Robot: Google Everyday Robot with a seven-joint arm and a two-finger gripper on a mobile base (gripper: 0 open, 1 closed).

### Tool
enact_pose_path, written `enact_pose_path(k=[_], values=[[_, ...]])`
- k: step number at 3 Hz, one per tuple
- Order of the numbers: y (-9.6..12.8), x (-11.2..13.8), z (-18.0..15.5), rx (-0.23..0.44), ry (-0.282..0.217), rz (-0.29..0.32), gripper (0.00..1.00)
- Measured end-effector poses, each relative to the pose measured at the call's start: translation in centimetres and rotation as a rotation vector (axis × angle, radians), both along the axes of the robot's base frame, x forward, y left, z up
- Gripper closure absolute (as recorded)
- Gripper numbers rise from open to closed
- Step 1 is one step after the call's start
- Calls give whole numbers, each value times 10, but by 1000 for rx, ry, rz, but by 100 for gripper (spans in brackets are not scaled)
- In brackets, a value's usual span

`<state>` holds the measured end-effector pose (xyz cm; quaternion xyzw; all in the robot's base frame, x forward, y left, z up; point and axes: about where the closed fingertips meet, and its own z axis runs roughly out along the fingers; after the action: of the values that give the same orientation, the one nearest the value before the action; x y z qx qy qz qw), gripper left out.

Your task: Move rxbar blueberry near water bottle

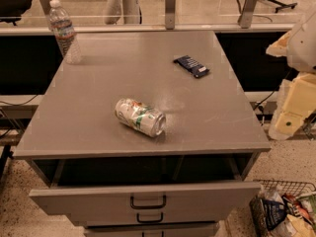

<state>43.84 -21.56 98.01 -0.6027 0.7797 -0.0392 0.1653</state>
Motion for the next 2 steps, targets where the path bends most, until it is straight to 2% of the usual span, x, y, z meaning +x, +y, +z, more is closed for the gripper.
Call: enact_pose_path(k=[1,2], values=[[1,8,1,10,-15,0,0],[1,45,2,40,-77,-12,0]])
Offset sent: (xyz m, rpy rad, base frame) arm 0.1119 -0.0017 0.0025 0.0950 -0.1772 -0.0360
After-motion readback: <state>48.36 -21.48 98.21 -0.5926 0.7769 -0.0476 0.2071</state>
